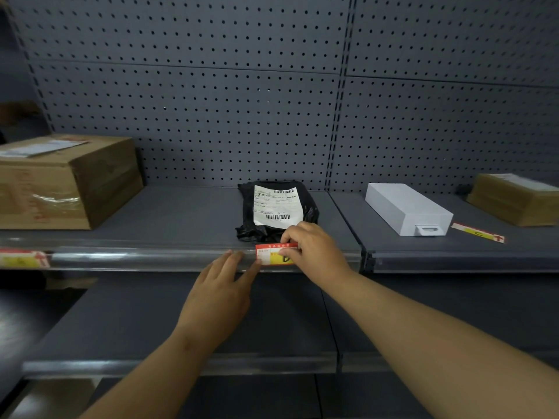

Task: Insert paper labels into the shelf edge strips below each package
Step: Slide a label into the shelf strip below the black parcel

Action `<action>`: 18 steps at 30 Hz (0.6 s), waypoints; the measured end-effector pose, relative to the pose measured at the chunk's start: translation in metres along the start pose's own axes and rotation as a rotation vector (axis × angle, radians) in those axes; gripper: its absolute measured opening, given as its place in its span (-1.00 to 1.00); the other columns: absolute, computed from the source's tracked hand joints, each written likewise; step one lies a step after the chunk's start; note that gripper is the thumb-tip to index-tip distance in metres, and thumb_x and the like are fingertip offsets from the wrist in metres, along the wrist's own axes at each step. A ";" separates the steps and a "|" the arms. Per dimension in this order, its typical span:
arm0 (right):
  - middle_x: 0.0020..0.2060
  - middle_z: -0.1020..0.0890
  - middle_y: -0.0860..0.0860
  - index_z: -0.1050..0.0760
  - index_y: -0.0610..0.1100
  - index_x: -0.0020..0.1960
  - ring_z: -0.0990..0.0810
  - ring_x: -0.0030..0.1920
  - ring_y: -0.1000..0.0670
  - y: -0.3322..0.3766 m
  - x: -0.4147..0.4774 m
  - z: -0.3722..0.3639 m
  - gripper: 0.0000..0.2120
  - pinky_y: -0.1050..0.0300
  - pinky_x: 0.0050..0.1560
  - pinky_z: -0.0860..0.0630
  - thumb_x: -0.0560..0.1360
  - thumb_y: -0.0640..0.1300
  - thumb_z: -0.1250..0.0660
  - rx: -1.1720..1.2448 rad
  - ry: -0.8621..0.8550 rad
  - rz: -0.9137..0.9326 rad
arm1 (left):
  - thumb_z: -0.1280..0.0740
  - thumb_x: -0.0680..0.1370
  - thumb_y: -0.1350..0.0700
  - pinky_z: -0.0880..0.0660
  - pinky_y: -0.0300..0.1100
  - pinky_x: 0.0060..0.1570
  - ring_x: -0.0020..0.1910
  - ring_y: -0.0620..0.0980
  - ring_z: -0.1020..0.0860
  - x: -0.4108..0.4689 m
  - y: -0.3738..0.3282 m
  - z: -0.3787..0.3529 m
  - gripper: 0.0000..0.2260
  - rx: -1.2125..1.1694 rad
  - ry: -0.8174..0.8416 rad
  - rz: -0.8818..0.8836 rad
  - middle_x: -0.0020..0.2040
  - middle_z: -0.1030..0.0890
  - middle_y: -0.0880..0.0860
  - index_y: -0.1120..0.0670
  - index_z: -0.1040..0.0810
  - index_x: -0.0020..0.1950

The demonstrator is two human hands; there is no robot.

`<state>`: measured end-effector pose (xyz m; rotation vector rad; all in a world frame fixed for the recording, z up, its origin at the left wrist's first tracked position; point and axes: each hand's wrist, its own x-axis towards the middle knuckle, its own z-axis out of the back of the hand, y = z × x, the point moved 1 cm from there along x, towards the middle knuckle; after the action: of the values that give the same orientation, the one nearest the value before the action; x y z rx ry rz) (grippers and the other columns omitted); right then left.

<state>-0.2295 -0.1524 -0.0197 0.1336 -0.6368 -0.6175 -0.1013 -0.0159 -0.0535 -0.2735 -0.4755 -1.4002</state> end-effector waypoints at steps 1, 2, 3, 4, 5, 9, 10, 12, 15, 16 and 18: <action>-0.09 -0.57 -0.01 -0.53 -0.11 -0.07 -0.46 -0.03 0.00 0.000 0.000 0.000 -0.87 0.21 -0.11 -0.33 0.43 -0.09 -0.39 0.002 -0.001 -0.001 | -0.56 0.23 0.23 -0.54 0.14 0.02 0.15 0.25 -0.56 0.000 0.000 0.000 -0.48 0.001 -0.004 0.000 0.14 -0.59 0.25 0.11 -0.58 0.18; -0.09 -0.57 -0.01 -0.53 -0.11 -0.07 -0.46 -0.03 0.01 0.000 0.000 0.000 -0.87 0.21 -0.11 -0.33 0.43 -0.09 -0.39 0.006 -0.003 -0.002 | -0.56 0.23 0.23 -0.54 0.14 0.02 0.14 0.25 -0.56 0.000 0.000 0.000 -0.48 0.001 -0.007 0.000 0.14 -0.59 0.25 0.11 -0.58 0.18; -0.09 -0.58 -0.01 -0.53 -0.12 -0.07 -0.46 -0.03 0.01 0.000 0.000 0.000 -0.88 0.21 -0.10 -0.33 0.43 -0.10 -0.39 0.014 -0.006 -0.004 | -0.55 0.24 0.23 -0.54 0.14 0.03 0.15 0.25 -0.56 0.000 0.000 0.000 -0.48 0.000 -0.011 -0.001 0.14 -0.59 0.25 0.11 -0.58 0.18; -0.10 -0.58 -0.02 -0.54 -0.13 -0.07 -0.46 -0.04 0.02 -0.001 -0.001 0.000 -0.88 0.21 -0.10 -0.34 0.43 -0.11 -0.39 0.024 -0.008 -0.007 | -0.55 0.25 0.23 -0.53 0.14 0.04 0.15 0.25 -0.55 0.000 0.000 0.000 -0.48 -0.002 -0.014 -0.002 0.15 -0.59 0.25 0.11 -0.57 0.19; -0.10 -0.59 -0.02 -0.54 -0.14 -0.08 -0.47 -0.05 0.02 -0.001 -0.001 0.000 -0.89 0.22 -0.10 -0.35 0.43 -0.13 -0.39 0.035 -0.008 -0.011 | -0.55 0.25 0.23 -0.53 0.14 0.05 0.16 0.25 -0.55 0.000 0.000 0.000 -0.48 -0.003 -0.014 -0.003 0.15 -0.59 0.25 0.11 -0.56 0.20; -0.11 -0.63 -0.04 -0.57 -0.17 -0.09 -0.55 -0.08 0.01 -0.002 -0.001 0.005 -0.92 0.25 -0.11 -0.41 0.43 -0.18 -0.39 0.092 -0.012 -0.051 | -0.56 0.25 0.21 -0.52 0.12 0.06 0.17 0.24 -0.55 -0.001 0.000 0.002 -0.46 0.009 -0.005 0.001 0.16 -0.59 0.25 0.09 -0.55 0.21; -0.10 -0.63 -0.05 -0.57 -0.18 -0.08 -0.56 -0.09 0.02 -0.003 -0.001 0.006 -0.90 0.27 -0.11 -0.41 0.43 -0.18 -0.39 0.101 -0.008 -0.061 | -0.56 0.24 0.20 -0.53 0.12 0.05 0.16 0.23 -0.55 -0.001 0.000 0.002 -0.45 0.013 -0.003 0.000 0.16 -0.59 0.24 0.09 -0.56 0.21; -0.07 -0.64 -0.06 -0.58 -0.19 -0.05 -0.56 -0.08 0.02 -0.003 0.000 0.009 -0.88 0.26 -0.10 -0.40 0.43 -0.18 -0.39 0.098 0.009 -0.072 | -0.56 0.25 0.20 -0.52 0.12 0.06 0.17 0.24 -0.54 -0.002 0.000 0.003 -0.46 0.012 0.006 0.001 0.17 -0.58 0.25 0.09 -0.55 0.22; -0.06 -0.64 -0.07 -0.58 -0.19 -0.03 -0.56 -0.06 0.00 -0.003 0.001 0.010 -0.87 0.24 -0.09 -0.41 0.44 -0.17 -0.38 0.079 0.029 -0.072 | -0.56 0.26 0.20 -0.51 0.13 0.07 0.18 0.25 -0.54 -0.002 -0.001 0.005 -0.46 0.011 0.016 0.007 0.17 -0.58 0.25 0.09 -0.55 0.22; -0.06 -0.64 -0.08 -0.58 -0.19 -0.03 -0.56 -0.05 -0.01 -0.003 0.001 0.010 -0.86 0.25 -0.09 -0.40 0.44 -0.17 -0.38 0.076 0.029 -0.070 | -0.57 0.23 0.20 -0.53 0.14 0.05 0.15 0.25 -0.55 -0.002 -0.002 0.005 -0.45 0.018 0.017 0.006 0.15 -0.59 0.25 0.10 -0.56 0.20; -0.06 -0.64 -0.08 -0.58 -0.20 -0.03 -0.56 -0.05 -0.01 -0.002 0.002 0.011 -0.86 0.25 -0.08 -0.39 0.44 -0.17 -0.39 0.070 0.028 -0.063 | -0.57 0.23 0.19 -0.54 0.13 0.02 0.13 0.24 -0.57 -0.001 -0.003 0.007 -0.46 0.032 0.016 0.002 0.13 -0.61 0.25 0.10 -0.58 0.19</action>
<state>-0.2361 -0.1546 -0.0110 0.2284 -0.6294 -0.6529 -0.1053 -0.0120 -0.0482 -0.2371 -0.4839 -1.3905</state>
